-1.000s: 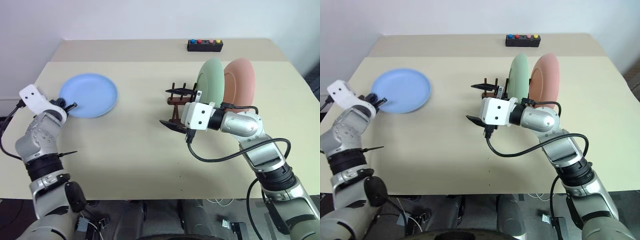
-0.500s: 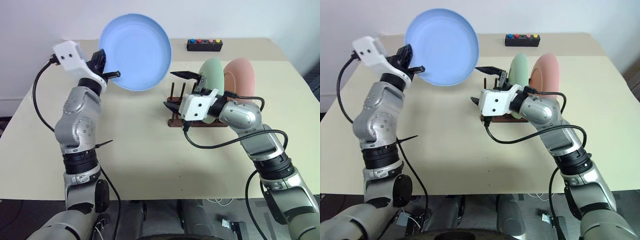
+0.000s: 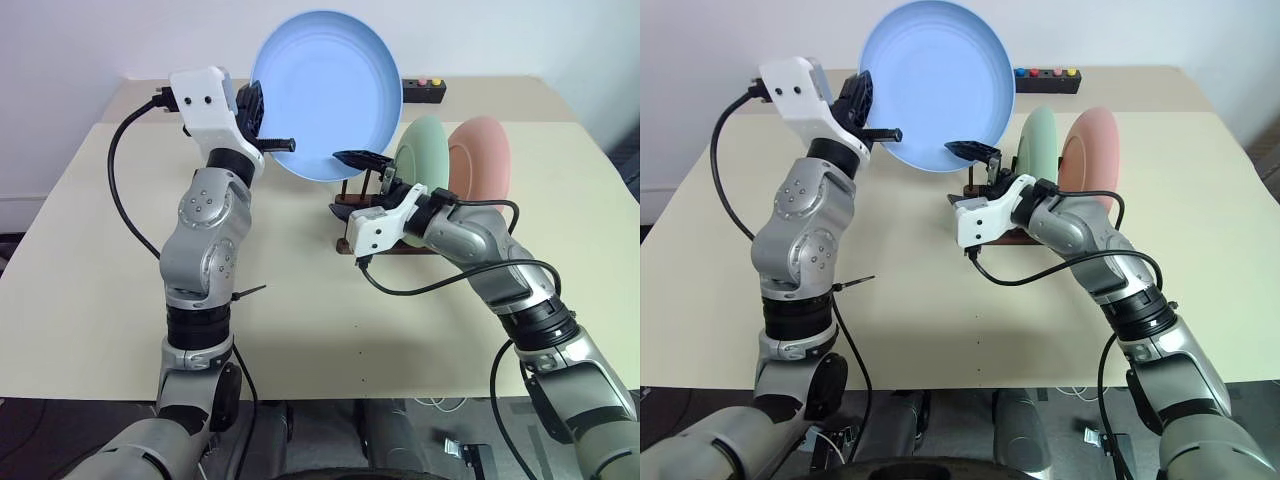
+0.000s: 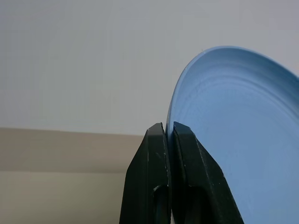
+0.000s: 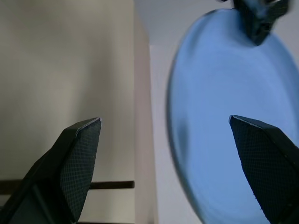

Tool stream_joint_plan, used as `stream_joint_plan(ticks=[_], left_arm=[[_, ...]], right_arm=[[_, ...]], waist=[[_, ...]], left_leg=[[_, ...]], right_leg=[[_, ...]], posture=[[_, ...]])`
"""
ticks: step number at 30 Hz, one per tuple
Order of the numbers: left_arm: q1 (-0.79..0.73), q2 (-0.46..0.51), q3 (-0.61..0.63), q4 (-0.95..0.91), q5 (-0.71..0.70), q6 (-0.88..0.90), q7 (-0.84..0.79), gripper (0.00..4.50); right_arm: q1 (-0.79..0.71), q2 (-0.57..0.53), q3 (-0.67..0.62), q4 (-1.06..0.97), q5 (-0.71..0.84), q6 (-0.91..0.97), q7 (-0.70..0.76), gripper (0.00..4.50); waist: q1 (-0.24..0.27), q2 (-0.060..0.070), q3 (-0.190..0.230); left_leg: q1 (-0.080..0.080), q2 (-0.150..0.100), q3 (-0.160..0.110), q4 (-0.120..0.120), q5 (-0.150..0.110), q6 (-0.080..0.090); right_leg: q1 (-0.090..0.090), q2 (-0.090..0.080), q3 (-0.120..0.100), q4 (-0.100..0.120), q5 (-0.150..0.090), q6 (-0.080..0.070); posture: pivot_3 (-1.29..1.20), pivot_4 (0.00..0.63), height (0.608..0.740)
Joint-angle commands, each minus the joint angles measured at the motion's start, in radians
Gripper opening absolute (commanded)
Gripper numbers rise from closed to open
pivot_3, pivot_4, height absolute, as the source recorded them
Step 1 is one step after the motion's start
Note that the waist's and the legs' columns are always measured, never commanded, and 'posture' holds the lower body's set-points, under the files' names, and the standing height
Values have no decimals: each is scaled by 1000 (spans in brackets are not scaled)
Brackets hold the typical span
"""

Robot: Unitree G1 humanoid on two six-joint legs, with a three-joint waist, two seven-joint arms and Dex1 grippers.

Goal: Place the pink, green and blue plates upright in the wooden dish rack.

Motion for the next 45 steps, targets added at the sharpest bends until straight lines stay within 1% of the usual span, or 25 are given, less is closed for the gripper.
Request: stream_joint_plan(ticks=[1, 2, 4, 7, 12, 15, 16, 17, 18, 22, 23, 26, 28, 30, 33, 34, 36, 39, 42, 44, 45], left_arm=[[-22, -3, -3, -55, 3, -2, -3, 0], [-22, -4, -2, -55, 2, -1, -3, 0], [-22, -7, 1, -55, 0, 0, -5, 0], [-22, -8, 1, -54, 0, 1, -9, 0], [-17, -16, 5, -51, -12, -4, -22, 0], [-13, -30, 29, -57, -46, -15, -35, 996], [-12, -34, 41, -64, -62, -33, -45, 1400], [-15, -38, 54, -70, -78, -45, -51, 1972], [-20, -43, 71, -73, -91, -57, -50, 2418], [-34, -55, 156, -65, -136, -117, -18, 4450], [-36, -55, 170, -61, -140, -129, -8, 4486], [-66, -33, 272, -21, -153, -211, 44, 4486], [-85, 8, 338, 18, -157, -240, 71, 4486], [-87, 48, 363, 49, -145, -250, 81, 4486], [-9, 150, 317, 117, -41, -276, 23, 4486], [10, 167, 304, 130, -24, -285, 12, 4486], [81, 187, 266, 168, 3, -286, -26, 4486], [162, 183, 217, 202, 13, -278, -78, 4486], [234, 165, 152, 203, 6, -277, -150, 4486], [262, 163, 122, 204, 15, -282, -178, 4486], [283, 155, 100, 203, 16, -281, -197, 4486]], right_arm=[[-22, 7, -9, -10, -14, -15, -13, 3155], [-22, 7, -9, -9, -17, -16, -13, 2692], [-21, 6, -9, -7, -21, -19, -13, 1553], [-20, 5, -9, -6, -29, -23, -18, 26], [-20, 4, -12, -8, -53, -31, -38, 26], [-23, 3, -18, -5, -73, -34, -55, 0], [-23, 2, -20, -4, -78, -35, -59, 0], [-24, 2, -21, -3, -81, -36, -61, 0], [-25, 1, -22, -3, -85, -37, -66, 0], [-26, -1, -23, -4, -98, -42, -79, 0], [-26, -2, -23, -4, -99, -43, -80, 0], [-29, -1, -23, 3, -107, -47, -88, 0], [-27, 0, -26, 3, -103, -55, -92, 0], [-25, 2, -30, 2, -89, -65, -94, 0], [-31, 33, -57, -21, 5, -72, -87, 0], [-32, 40, -64, -26, 29, -72, -84, 0], [-36, 68, -83, -58, 139, -77, -56, 0], [-32, 114, -109, -107, 307, -25, 3, 0], [-2, 164, -129, -190, 510, 104, 73, 0], [13, 182, -139, -235, 597, 177, 101, 0], [29, 196, -149, -263, 667, 234, 114, 0]], waist=[[-1, 0, 0], [-1, 0, 0], [0, 0, 0], [0, 0, 0], [0, 0, 0], [0, 0, 0], [1, 0, 0], [0, 0, 0], [-1, 0, 0], [-1, 0, 0], [-1, 0, 0], [0, 0, 0], [-1, 0, 0], [-3, 0, 0], [-2, 0, 0], [-2, 0, 0], [-2, 0, 0], [0, 0, 0], [0, 0, 0], [-1, 0, 0], [-1, 0, 0]], left_leg=[[0, 0, 0, 0, 0, 0], [0, 0, 0, 0, 0, 0], [0, 0, 0, 0, 0, 0], [0, 0, 0, 0, 0, 0], [0, 0, 0, 0, 0, 0], [0, 0, 0, 0, 0, 0], [0, 0, 0, 0, 0, 0], [0, 0, 0, 0, 0, 0], [0, 0, 0, 0, 0, 0], [0, 0, 0, 0, 0, 0], [0, 0, 0, 0, 0, 0], [0, 0, 0, 0, 0, 0], [0, 0, 0, 0, 0, 0], [0, 0, 0, 0, 0, 0], [0, 0, 0, 0, 0, 0], [0, 0, 0, 0, 0, 0], [0, 0, 0, 0, 0, 0], [0, 0, 0, 0, 0, 0], [0, 0, -1, 0, 0, 0], [0, 0, -1, 0, 0, 0], [0, 0, -1, 0, 0, 0]], right_leg=[[0, 0, 0, 0, 0, 0], [0, 0, 0, 0, 0, 0], [0, 0, 0, 0, 0, 0], [0, 0, 0, 0, 0, 0], [0, 0, 0, 0, 0, 0], [0, 0, 0, 0, 0, 0], [0, 0, 0, 0, 0, 0], [0, 0, 0, 0, 0, 0], [0, 0, 0, 0, 0, 0], [0, 0, 0, 0, 0, 0], [0, 0, 0, 0, 0, 0], [0, 0, 0, 0, 0, 0], [0, 0, 0, 0, 0, 0], [0, 0, 0, 0, 0, 0], [0, 0, 0, -1, 0, 0], [0, 0, 0, 0, 0, 0], [1, 0, 0, 0, 0, 0], [1, 0, 0, 0, 0, 0], [1, 0, 0, 0, 0, 0], [1, 0, 0, 0, 0, 0], [1, 0, 0, 0, 0, 0]], posture=[[0, 150, 740], [0, 150, 740], [0, 150, 740], [0, 150, 740], [0, 150, 740], [0, 150, 740], [0, 150, 740], [0, 150, 740], [0, 150, 740], [0, 150, 740], [0, 150, 740], [0, 150, 740], [0, 150, 740], [0, 150, 740], [0, 150, 740], [0, 150, 740], [0, 150, 740], [0, 150, 740], [0, 150, 740], [0, 150, 740], [0, 150, 740]])
